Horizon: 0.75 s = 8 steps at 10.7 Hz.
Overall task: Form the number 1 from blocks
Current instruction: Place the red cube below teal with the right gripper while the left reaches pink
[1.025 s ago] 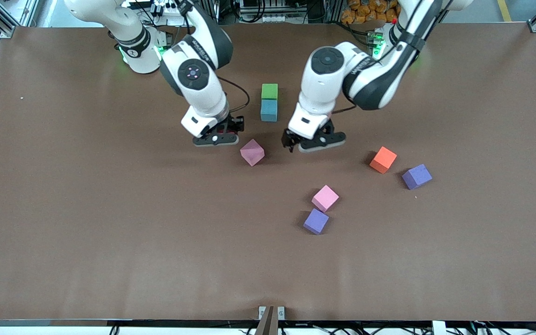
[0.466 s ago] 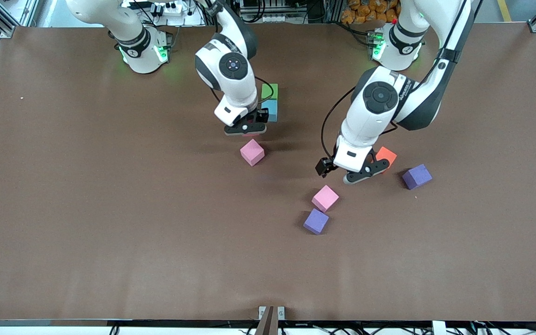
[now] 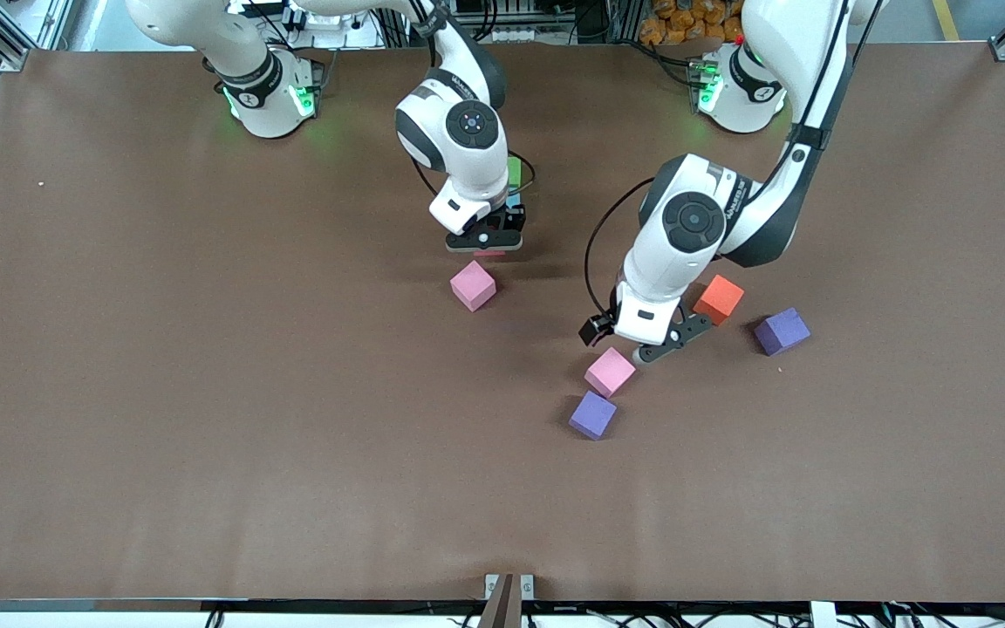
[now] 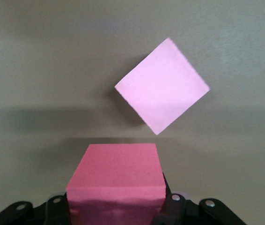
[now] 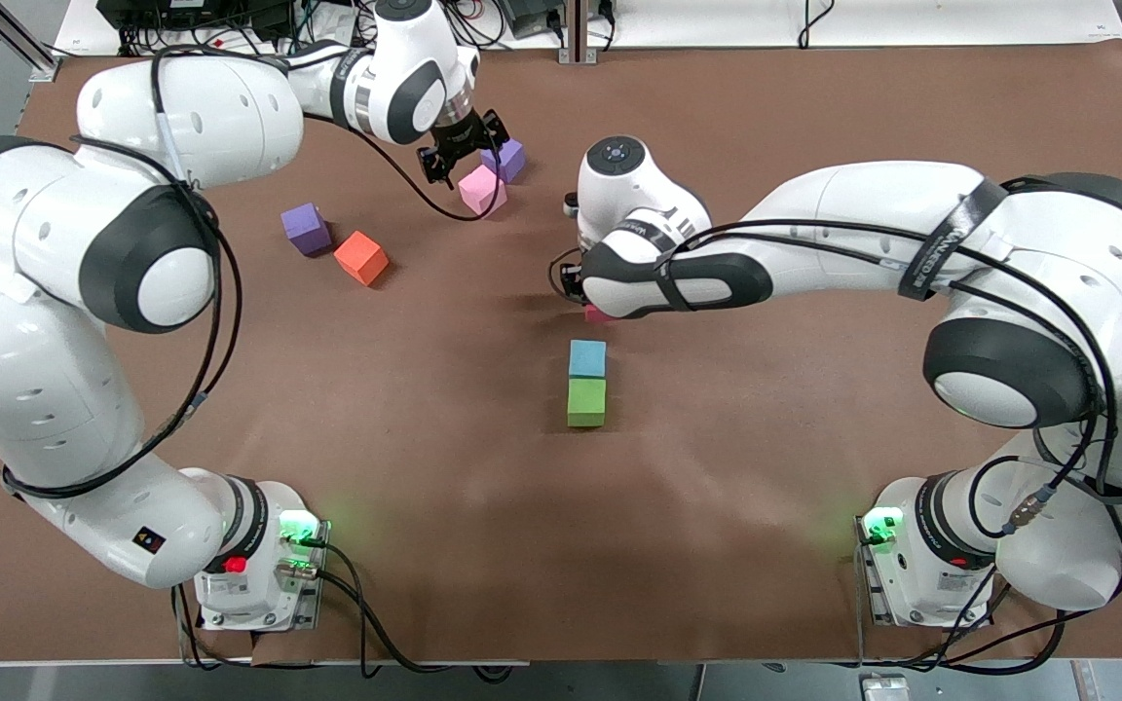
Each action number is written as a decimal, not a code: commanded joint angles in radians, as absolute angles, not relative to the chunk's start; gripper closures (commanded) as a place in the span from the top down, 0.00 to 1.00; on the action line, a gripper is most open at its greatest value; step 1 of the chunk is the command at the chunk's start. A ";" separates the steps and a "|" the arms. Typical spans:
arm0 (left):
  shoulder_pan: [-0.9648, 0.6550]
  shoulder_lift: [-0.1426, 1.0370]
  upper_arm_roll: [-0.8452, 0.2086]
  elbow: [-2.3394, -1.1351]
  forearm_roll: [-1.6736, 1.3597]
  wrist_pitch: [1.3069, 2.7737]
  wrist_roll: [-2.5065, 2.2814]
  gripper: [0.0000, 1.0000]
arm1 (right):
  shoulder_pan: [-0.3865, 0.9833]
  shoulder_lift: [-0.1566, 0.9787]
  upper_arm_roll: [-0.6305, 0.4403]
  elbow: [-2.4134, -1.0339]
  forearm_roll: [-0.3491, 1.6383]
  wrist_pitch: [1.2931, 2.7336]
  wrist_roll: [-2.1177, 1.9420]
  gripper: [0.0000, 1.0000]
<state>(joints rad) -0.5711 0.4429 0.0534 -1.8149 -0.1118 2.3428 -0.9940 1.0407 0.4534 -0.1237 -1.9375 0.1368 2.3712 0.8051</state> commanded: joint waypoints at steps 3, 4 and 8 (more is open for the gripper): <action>-0.638 0.564 0.146 -1.671 -0.201 2.322 -1.046 1.00 | 1.111 0.497 -0.147 -1.911 0.149 2.390 0.876 0.55; -0.643 0.578 0.147 -1.654 -0.227 2.322 -1.046 1.00 | 1.127 0.505 -0.150 -1.911 0.150 2.391 0.883 0.55; -0.643 0.633 0.152 -1.634 -0.235 2.321 -1.048 1.00 | 1.158 0.526 -0.152 -1.911 0.149 2.414 0.925 0.55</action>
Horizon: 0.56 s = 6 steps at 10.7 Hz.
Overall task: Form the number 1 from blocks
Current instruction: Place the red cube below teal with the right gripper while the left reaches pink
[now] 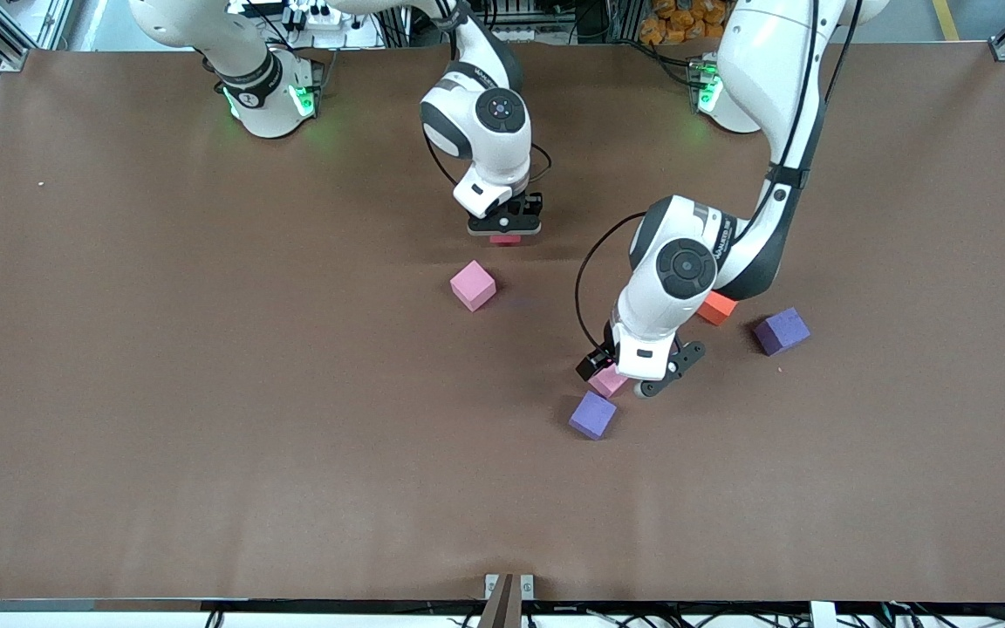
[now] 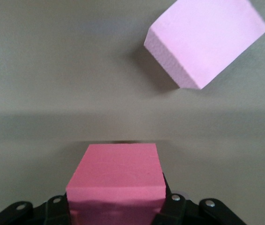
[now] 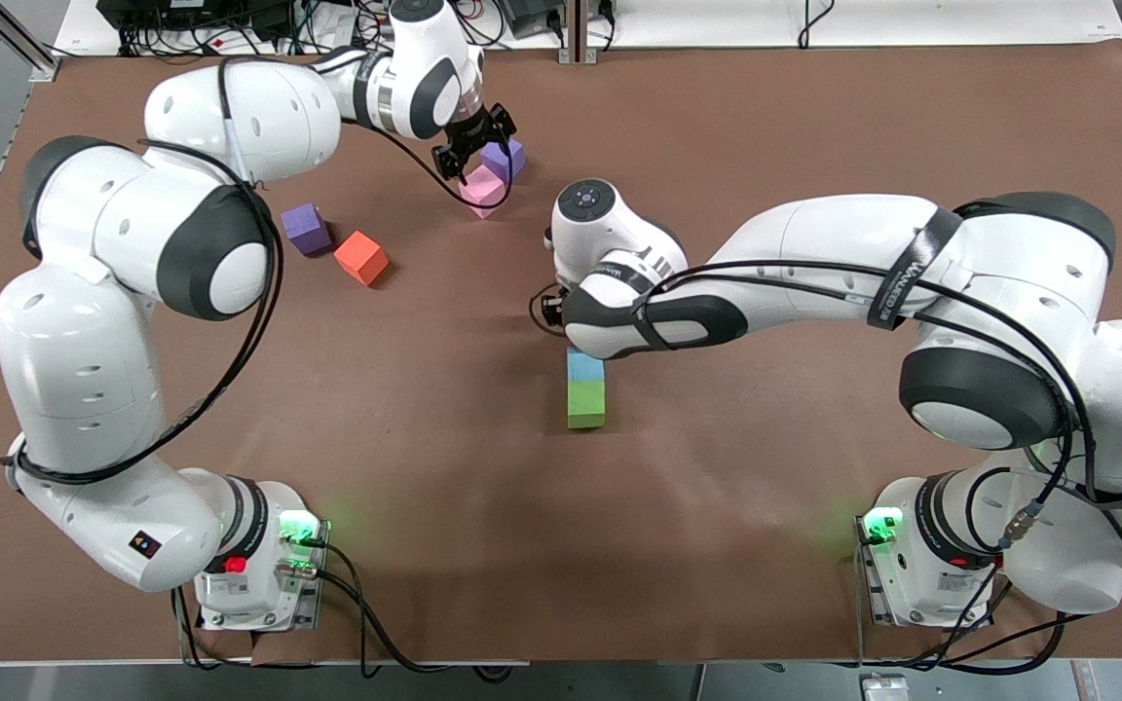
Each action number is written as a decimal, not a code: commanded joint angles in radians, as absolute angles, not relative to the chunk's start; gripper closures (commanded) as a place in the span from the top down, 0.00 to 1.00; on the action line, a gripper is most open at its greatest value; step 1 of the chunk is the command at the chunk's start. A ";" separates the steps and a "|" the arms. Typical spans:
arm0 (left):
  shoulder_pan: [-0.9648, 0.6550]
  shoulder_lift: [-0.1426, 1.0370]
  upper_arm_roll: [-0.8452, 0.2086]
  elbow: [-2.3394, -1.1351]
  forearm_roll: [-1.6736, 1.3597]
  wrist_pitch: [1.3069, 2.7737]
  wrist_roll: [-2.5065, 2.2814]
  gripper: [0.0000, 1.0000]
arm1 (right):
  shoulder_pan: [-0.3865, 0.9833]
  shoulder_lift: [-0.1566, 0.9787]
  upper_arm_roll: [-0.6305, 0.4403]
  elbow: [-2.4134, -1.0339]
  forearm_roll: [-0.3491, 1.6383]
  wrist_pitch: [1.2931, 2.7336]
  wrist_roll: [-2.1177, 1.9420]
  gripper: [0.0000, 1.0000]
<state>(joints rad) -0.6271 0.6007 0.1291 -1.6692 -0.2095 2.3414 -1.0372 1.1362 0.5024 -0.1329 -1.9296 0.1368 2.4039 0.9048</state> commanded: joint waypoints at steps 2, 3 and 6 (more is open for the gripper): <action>-0.643 0.650 0.156 -1.634 -0.227 2.294 -1.042 1.00 | 1.166 0.535 -0.152 -1.911 0.149 2.422 0.934 0.64; -0.643 0.650 0.155 -1.634 -0.230 2.290 -1.042 1.00 | 1.167 0.535 -0.152 -1.911 0.149 2.422 0.937 0.78; -0.643 0.658 0.156 -1.628 -0.238 2.278 -1.039 1.00 | 1.160 0.523 -0.152 -1.914 0.149 2.421 0.942 1.00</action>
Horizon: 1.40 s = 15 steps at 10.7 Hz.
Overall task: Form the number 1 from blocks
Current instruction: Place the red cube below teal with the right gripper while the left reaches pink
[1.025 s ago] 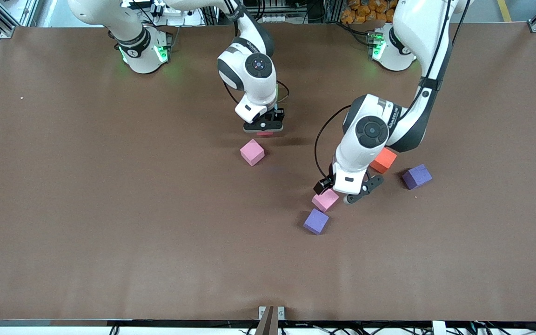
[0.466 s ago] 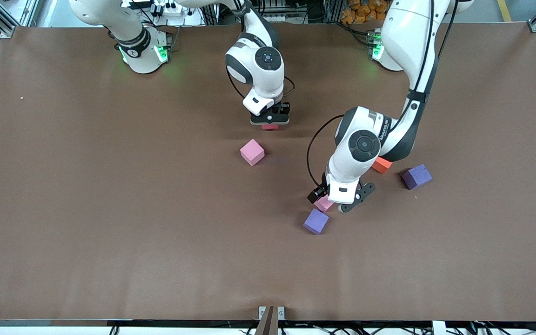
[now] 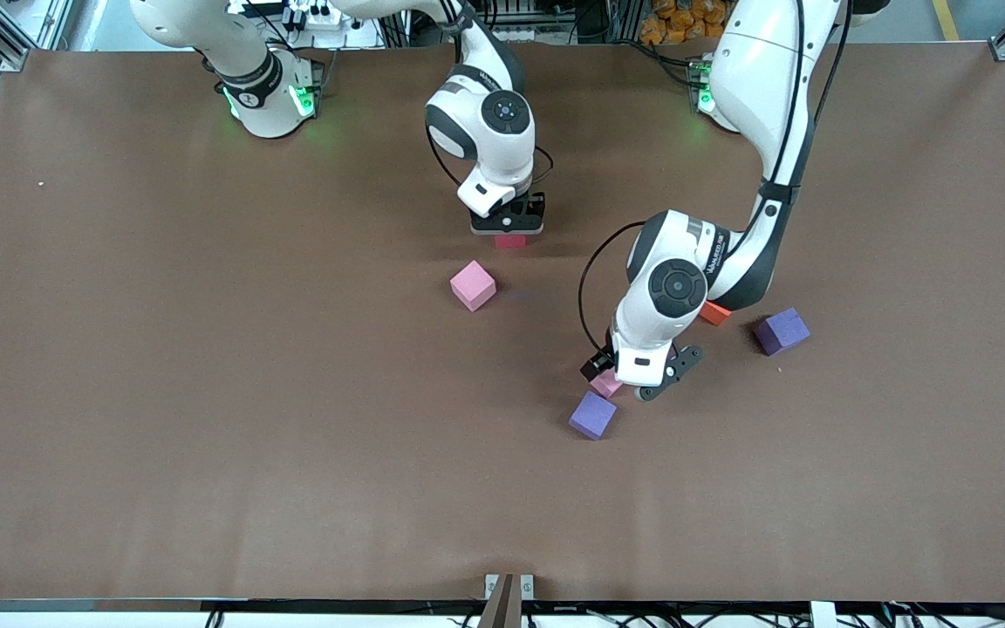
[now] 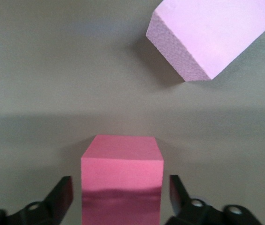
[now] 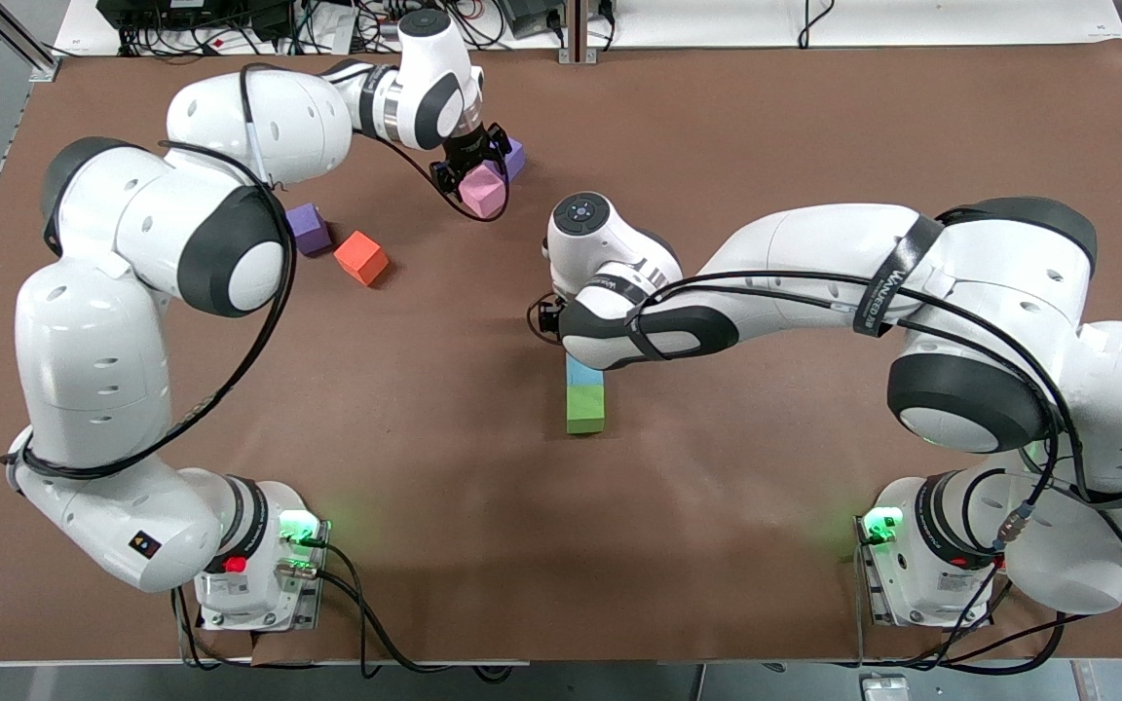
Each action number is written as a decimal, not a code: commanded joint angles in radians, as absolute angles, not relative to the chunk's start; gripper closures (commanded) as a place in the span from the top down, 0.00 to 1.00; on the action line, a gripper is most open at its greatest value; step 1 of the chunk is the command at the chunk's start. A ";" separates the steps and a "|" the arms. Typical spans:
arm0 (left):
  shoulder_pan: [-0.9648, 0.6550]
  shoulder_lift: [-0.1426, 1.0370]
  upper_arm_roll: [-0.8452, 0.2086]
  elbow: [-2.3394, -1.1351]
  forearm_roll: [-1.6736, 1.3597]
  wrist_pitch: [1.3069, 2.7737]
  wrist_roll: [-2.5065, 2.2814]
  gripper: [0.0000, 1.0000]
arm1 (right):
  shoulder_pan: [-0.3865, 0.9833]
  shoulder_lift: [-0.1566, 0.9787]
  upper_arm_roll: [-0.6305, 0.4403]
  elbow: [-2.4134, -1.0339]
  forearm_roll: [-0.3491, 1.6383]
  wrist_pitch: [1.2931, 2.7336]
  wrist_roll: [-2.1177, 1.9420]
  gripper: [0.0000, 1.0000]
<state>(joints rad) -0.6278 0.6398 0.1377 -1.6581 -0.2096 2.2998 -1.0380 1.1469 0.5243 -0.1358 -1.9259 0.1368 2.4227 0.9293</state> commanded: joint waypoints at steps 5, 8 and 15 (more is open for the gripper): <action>-0.624 0.692 0.153 -1.560 -0.239 2.276 -1.038 1.00 | 1.043 0.462 -0.150 -1.950 0.147 2.424 1.176 1.00; -0.624 0.698 0.152 -1.548 -0.239 2.276 -1.039 1.00 | 1.008 0.552 -0.179 -1.864 0.147 2.427 1.346 1.00; -0.626 0.710 0.150 -1.549 -0.255 2.276 -1.039 1.00 | 0.985 0.583 -0.202 -1.852 0.150 2.433 1.442 1.00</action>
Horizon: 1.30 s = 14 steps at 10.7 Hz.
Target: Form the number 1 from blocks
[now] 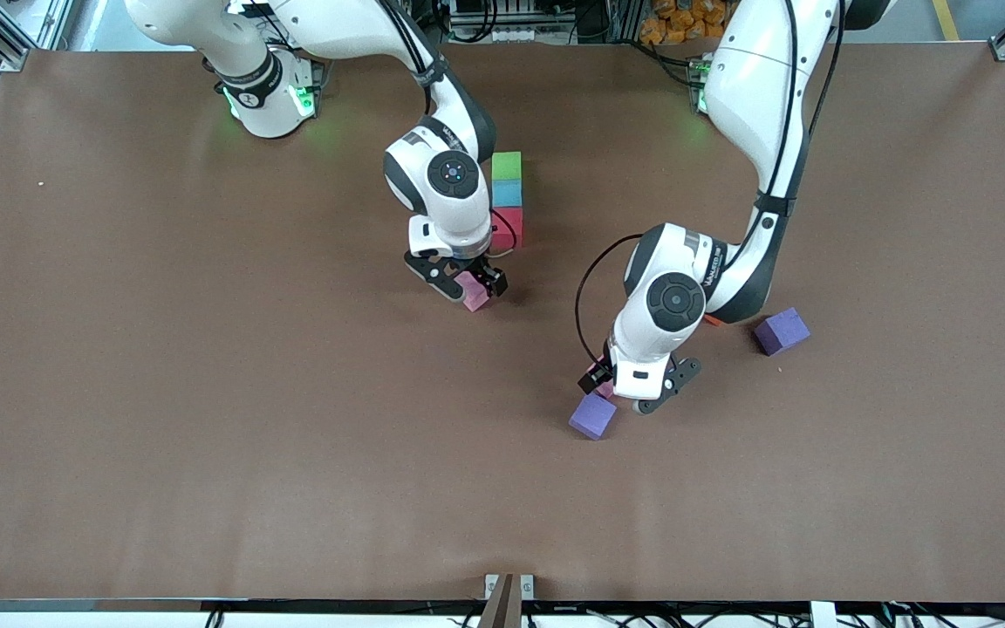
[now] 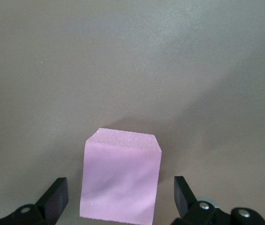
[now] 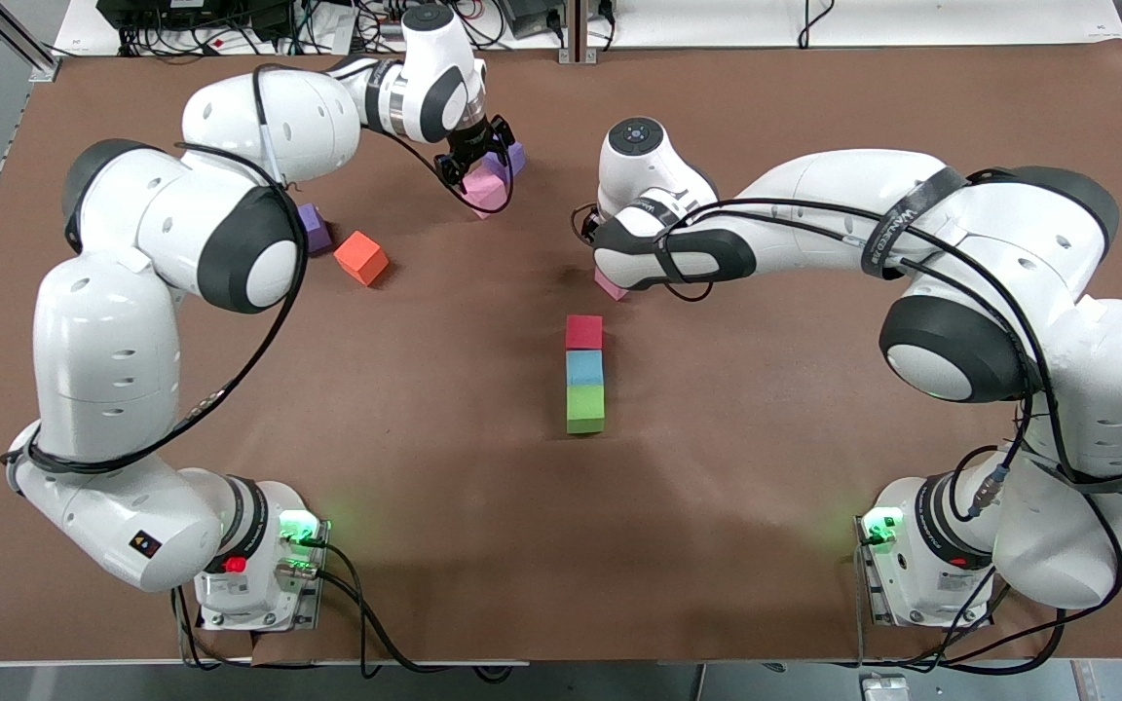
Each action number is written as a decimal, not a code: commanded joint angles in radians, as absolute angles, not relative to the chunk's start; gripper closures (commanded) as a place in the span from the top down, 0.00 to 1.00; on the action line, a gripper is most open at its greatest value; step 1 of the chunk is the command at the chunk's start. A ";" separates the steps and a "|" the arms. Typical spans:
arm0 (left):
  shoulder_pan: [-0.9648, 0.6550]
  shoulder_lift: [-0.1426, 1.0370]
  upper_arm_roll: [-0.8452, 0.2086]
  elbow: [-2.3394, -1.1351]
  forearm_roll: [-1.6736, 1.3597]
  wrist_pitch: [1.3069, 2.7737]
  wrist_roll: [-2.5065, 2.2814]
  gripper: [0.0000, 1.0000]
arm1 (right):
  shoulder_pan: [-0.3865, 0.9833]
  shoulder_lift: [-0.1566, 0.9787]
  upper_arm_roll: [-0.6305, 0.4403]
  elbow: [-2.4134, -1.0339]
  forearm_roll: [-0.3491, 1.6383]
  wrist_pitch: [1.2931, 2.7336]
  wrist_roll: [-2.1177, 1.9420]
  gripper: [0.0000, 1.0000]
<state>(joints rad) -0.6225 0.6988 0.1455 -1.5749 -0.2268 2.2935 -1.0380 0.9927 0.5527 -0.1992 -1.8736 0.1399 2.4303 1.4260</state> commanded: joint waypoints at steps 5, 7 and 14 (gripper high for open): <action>-0.630 0.742 0.150 -1.549 -0.253 2.276 -1.039 1.00 | 1.002 0.589 -0.201 -1.856 0.129 2.442 1.414 0.67; -0.630 0.744 0.150 -1.549 -0.253 2.278 -1.037 1.00 | 1.017 0.584 -0.201 -1.850 0.100 2.436 1.336 0.53; -0.626 0.758 0.150 -1.548 -0.252 2.279 -0.999 0.49 | 1.084 0.591 -0.192 -1.812 0.057 2.431 0.979 0.61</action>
